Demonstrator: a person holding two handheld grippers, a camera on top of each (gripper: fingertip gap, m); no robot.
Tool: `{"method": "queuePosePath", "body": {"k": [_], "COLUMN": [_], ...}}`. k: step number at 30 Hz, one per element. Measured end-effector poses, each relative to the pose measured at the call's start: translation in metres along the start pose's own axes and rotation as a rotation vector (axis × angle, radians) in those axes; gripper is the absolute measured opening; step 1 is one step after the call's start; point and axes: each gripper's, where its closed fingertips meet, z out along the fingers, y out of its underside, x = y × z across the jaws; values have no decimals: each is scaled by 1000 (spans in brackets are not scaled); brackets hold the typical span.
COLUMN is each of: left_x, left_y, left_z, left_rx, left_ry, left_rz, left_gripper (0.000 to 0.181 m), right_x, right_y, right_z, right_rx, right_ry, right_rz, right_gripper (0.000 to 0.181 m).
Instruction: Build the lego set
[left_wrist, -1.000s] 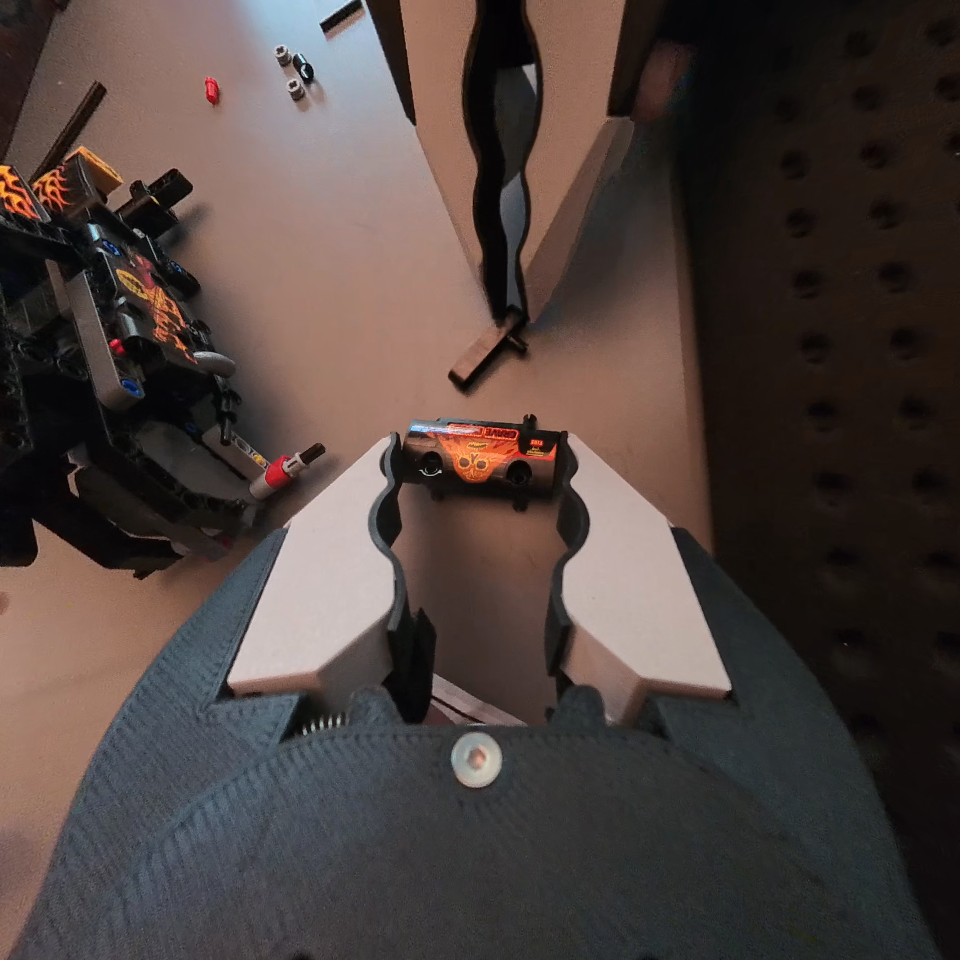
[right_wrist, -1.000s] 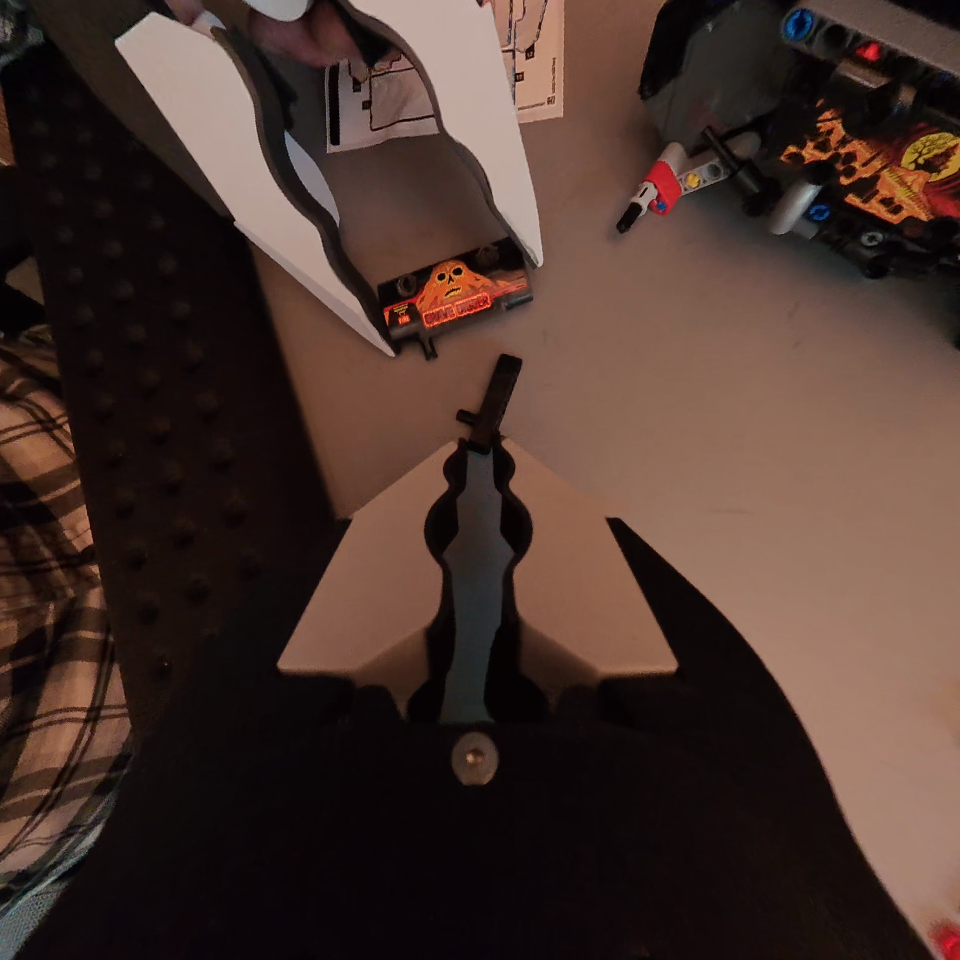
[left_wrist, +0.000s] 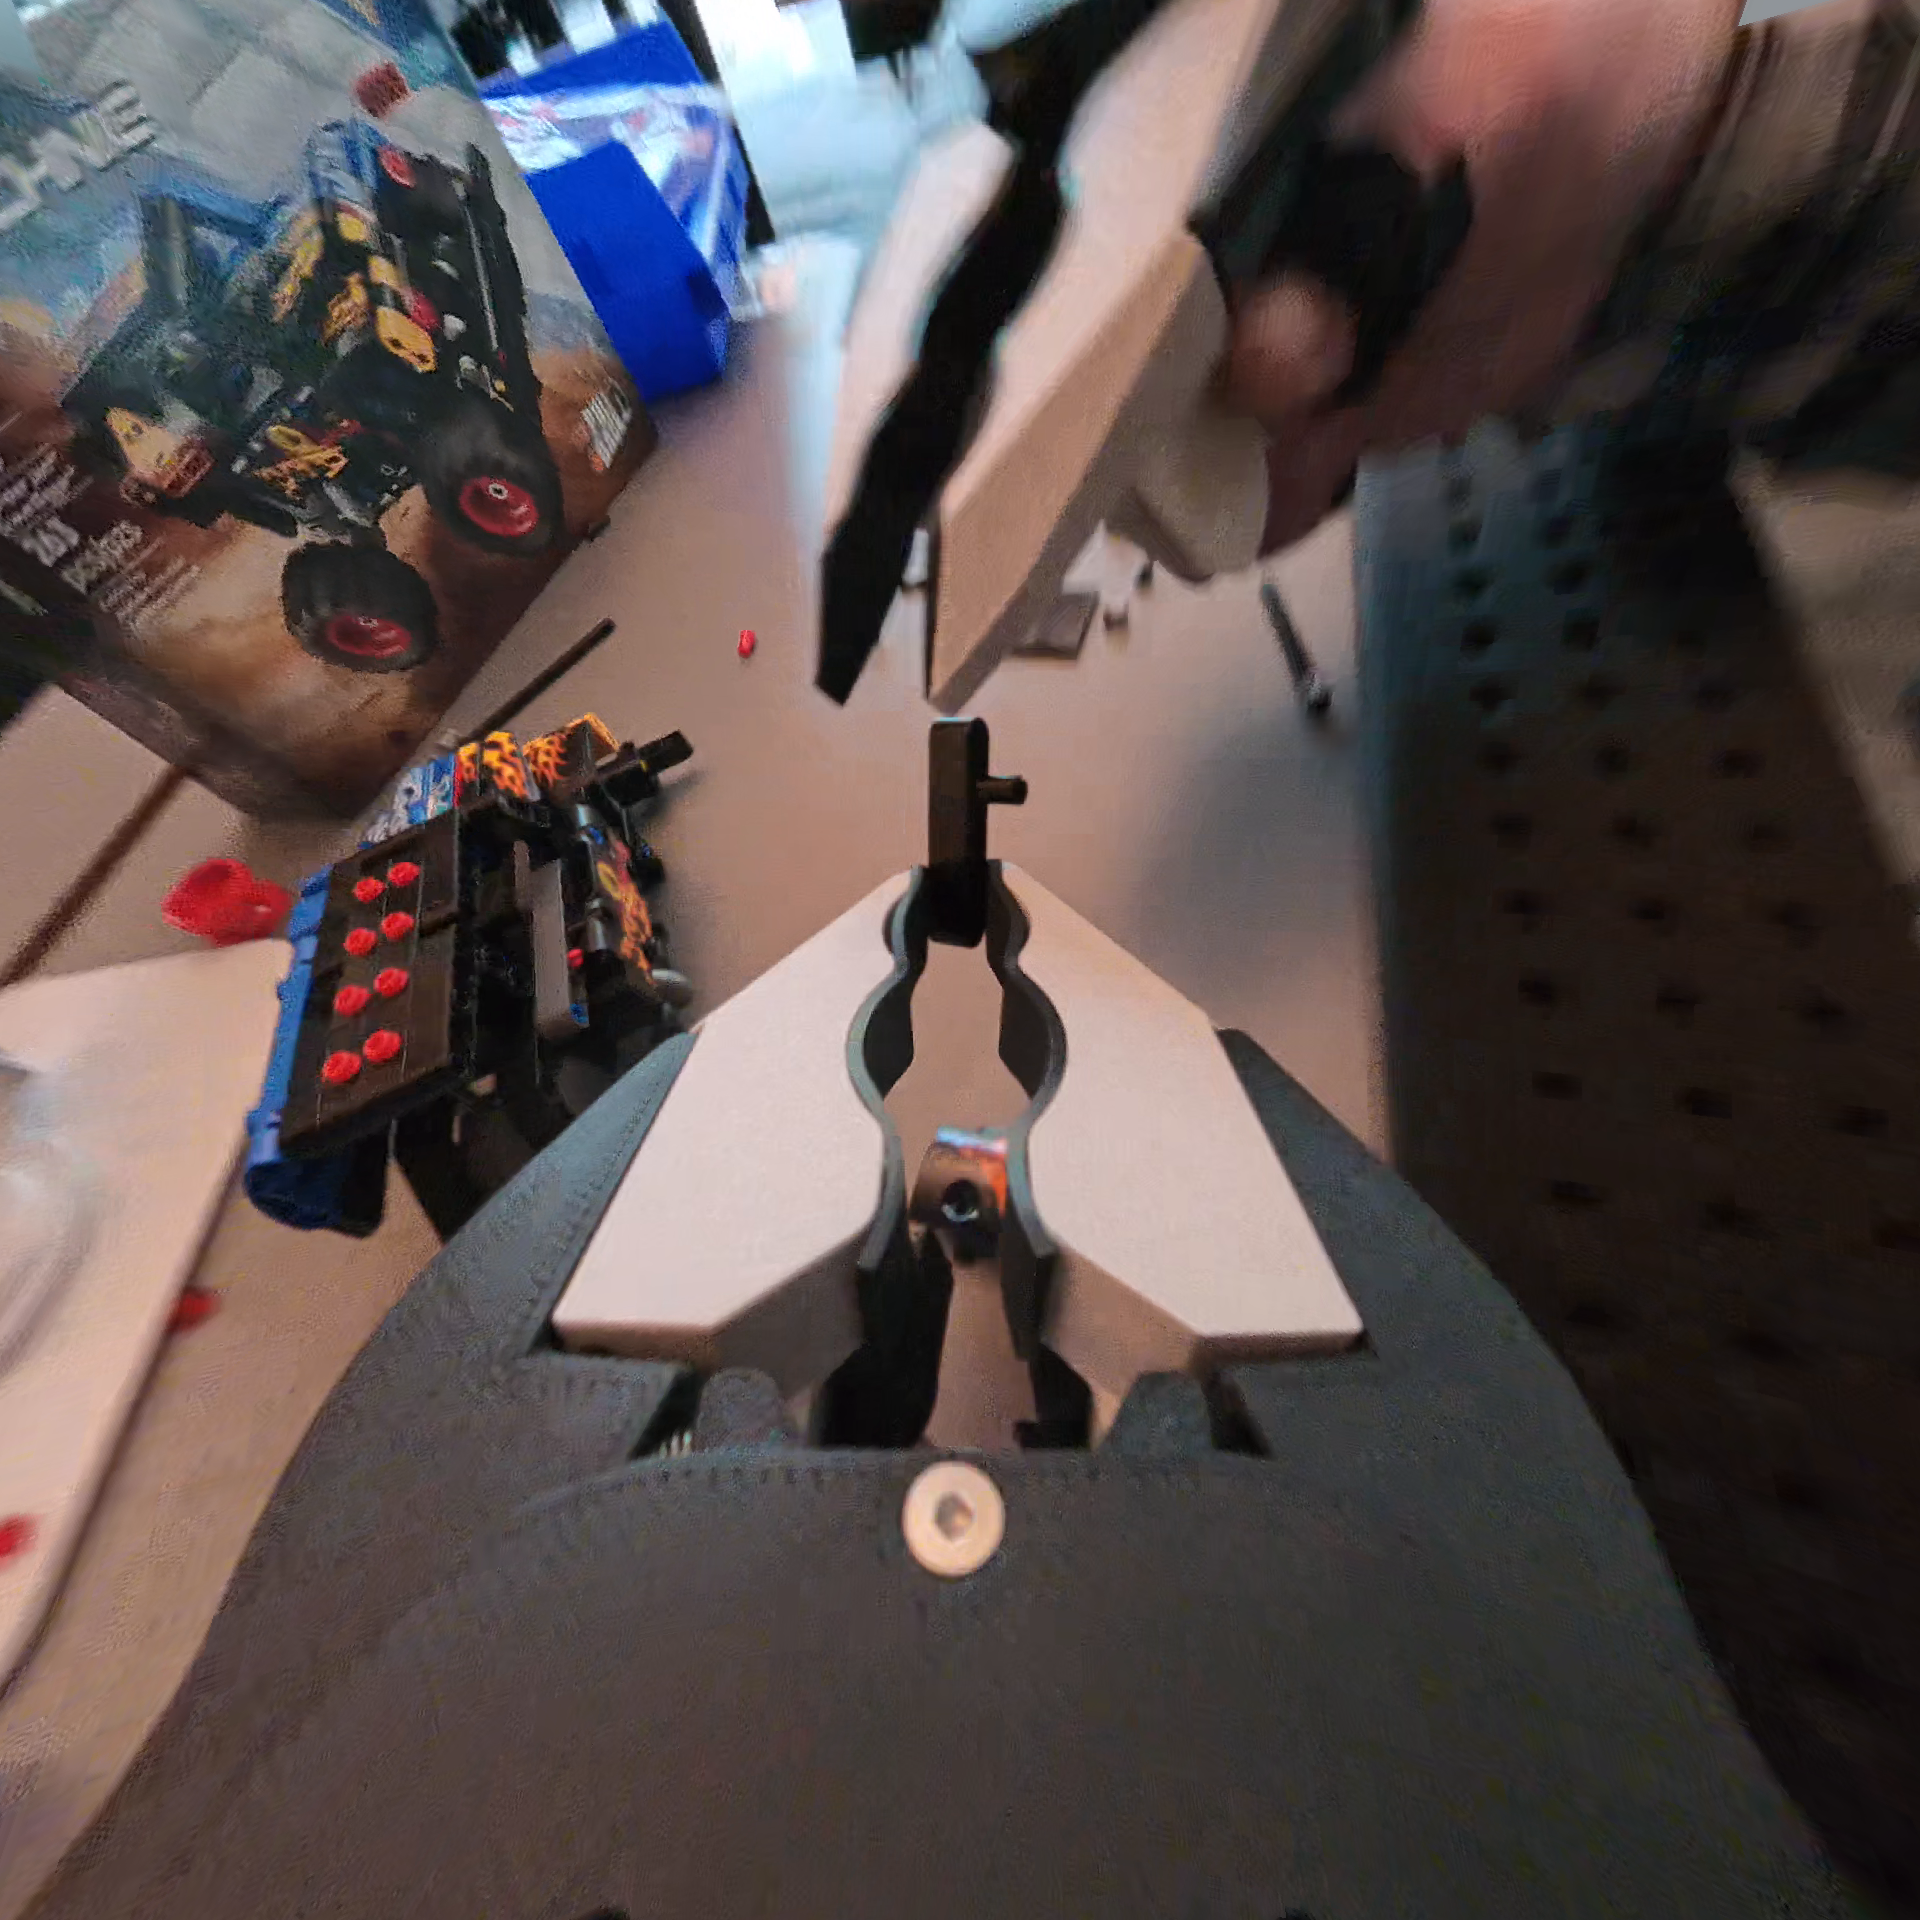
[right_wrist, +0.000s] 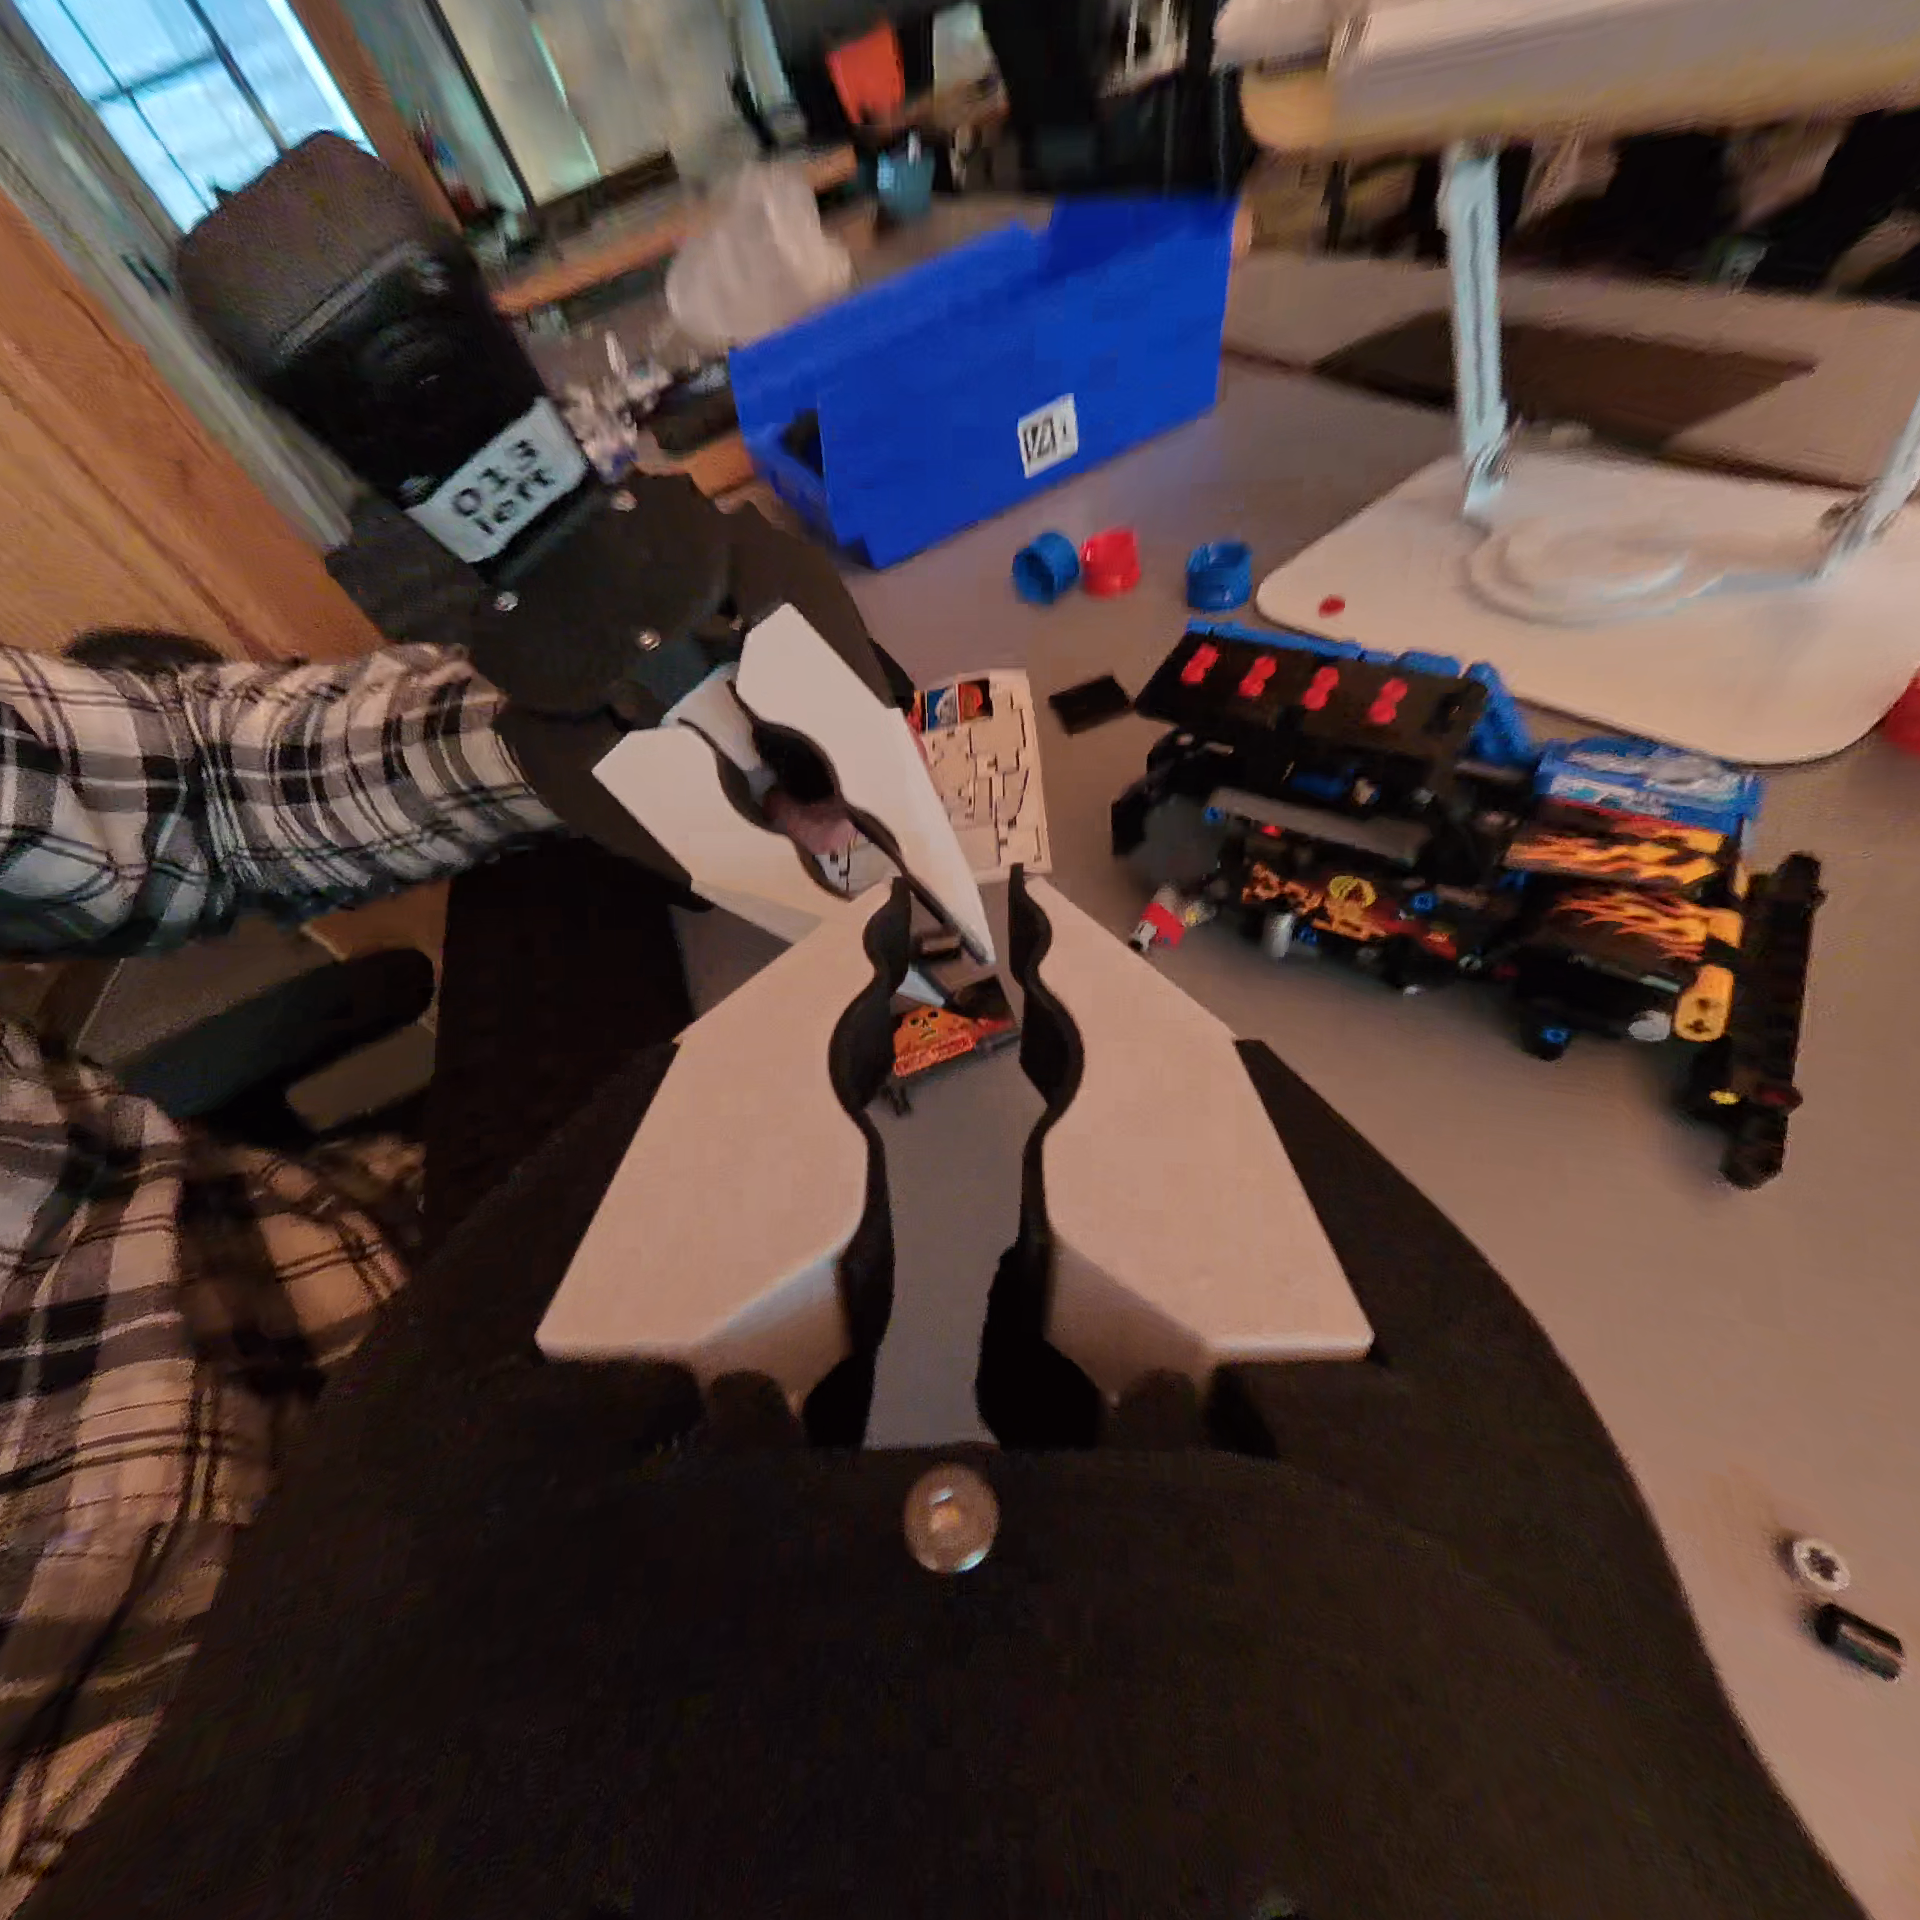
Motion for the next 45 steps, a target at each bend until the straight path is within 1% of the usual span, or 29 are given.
{"method": "queuePosePath", "body": {"k": [2,4,5,6,7,8,12,14,15,16,17,19,22,24,25,26,28,29,31,33,35,37,38,40,43,45], "left_x": [-3,-5,-5,-2,-1,-2,0,1,1,2,5,10,14,15,15,19,23,23,22,18,18,17,15,10,8,8], "left_y": [-15,-24,-27,-33,-38,-39,-48,-48,-46,-42,-36,-13,35,67,78,78,80,79,78,76,69,56,53,50,45,44], "left_z": [-5,-8,-9,-10,-11,-10,-15,-15,-14,-14,-12,-11,-6,-4,-4,-2,-1,0,1,2,4,5,5,3,2,3], "left_rx": [111,181,209,243,275,292,367,369,349,317,255,73,-237,-428,-486,-484,-485,-474,-457,-419,-333,-204,-168,-124,-69,-57], "left_ry": [49,83,98,125,142,143,231,255,243,229,216,199,181,167,163,183,212,211,201,158,134,93,72,26,0,-22], "left_rz": [-154,-242,-270,-301,-329,-353,-460,-472,-451,-410,-348,-205,-61,32,65,50,25,19,20,51,64,65,70,127,152,188], "left_gripper": [9,9,9,9,9,9,9,9,9,12,24,49,84,92,91,85,64,61,61,60,60,60,60,60,60,60], "right_x": [-4,-8,-8,-9,-12,-14,-19,-19,-19,-17,-13,-5,4,11,11,10,10,11,9,9,10,12,13,17,18,18], "right_y": [-5,-12,-11,-10,-10,-12,-20,-20,-18,-15,-10,9,46,69,76,80,87,89,92,93,92,90,89,86,79,75], "right_z": [-4,-7,-6,-4,-2,-1,-3,-3,-3,-2,-2,0,6,10,13,15,20,22,27,32,36,38,39,39,39,39], "right_rx": [69,150,154,155,165,187,248,249,236,214,181,52,-185,-326,-366,-386,-432,-443,-455,-454,-435,-406,-394,-365,-302,-276], "right_ry": [-17,-39,-40,-42,-53,-63,-83,-80,-79,-71,-55,-10,38,68,67,61,68,73,57,56,53,58,62,72,62,56], "right_rz": [13,51,64,70,74,82,89,79,81,86,86,67,59,58,58,65,63,60,75,88,111,139,154,171,214,227], "right_gripper": [21,23,23,19,12,7,5,5,5,5,5,5,5,5,5,5,5,5,5,5,5,5,5,5,5,5]}}
